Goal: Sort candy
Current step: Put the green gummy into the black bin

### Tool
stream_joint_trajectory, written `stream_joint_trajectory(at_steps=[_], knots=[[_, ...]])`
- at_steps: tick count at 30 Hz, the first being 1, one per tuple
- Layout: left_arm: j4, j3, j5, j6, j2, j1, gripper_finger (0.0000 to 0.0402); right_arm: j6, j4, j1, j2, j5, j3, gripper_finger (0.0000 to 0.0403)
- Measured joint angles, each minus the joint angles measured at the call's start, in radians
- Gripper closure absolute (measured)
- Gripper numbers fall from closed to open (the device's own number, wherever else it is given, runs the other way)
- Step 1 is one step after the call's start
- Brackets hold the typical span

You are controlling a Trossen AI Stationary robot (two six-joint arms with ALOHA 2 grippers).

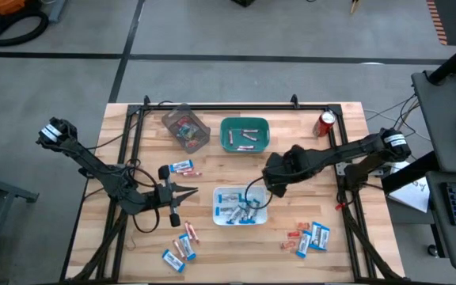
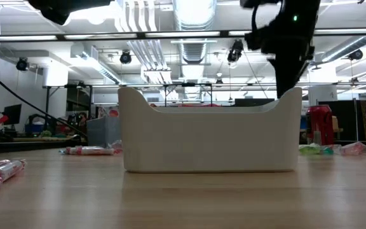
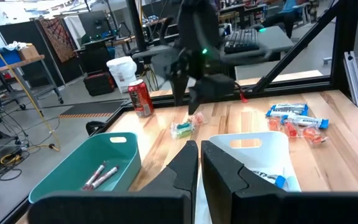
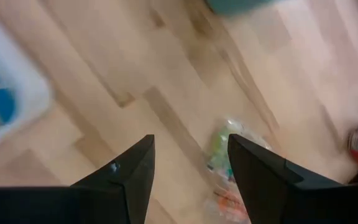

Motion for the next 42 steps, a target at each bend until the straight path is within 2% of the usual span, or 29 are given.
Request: stream_joint_trajectory(at_steps=[9,12,18,25,32,39,42], knots=[[-0.002,0.0,0.0,-0.004,0.0,0.0,0.0397,0.041,0.033,-0.141,-0.004,-0.06,-0.177,0.0209],[-0.002,0.0,-0.029,-0.009,0.0,0.0,0.0397,0.039,0.08,-0.173,-0.004,-0.092,-0.233,0.0209],[-0.001,0.0,-0.156,-0.01,0.0,0.0,0.0397,0.04,0.186,-0.197,-0.004,-0.124,-0.318,0.0209],[-0.001,0.0,-0.164,-0.006,0.0,0.0,0.0397,0.039,0.333,-0.198,-0.003,-0.134,-0.385,0.0215],[-0.001,0.0,-0.164,-0.005,-0.001,0.0,0.0397,0.039,0.389,-0.198,-0.003,-0.131,-0.414,0.0273],[-0.001,0.0,-0.164,-0.007,-0.001,0.0,0.0397,0.026,0.408,-0.198,-0.005,-0.124,-0.419,0.0379],[-0.001,0.0,-0.166,-0.018,-0.001,0.0,0.0397,0.014,0.407,-0.198,-0.015,-0.123,-0.42,0.0388]])
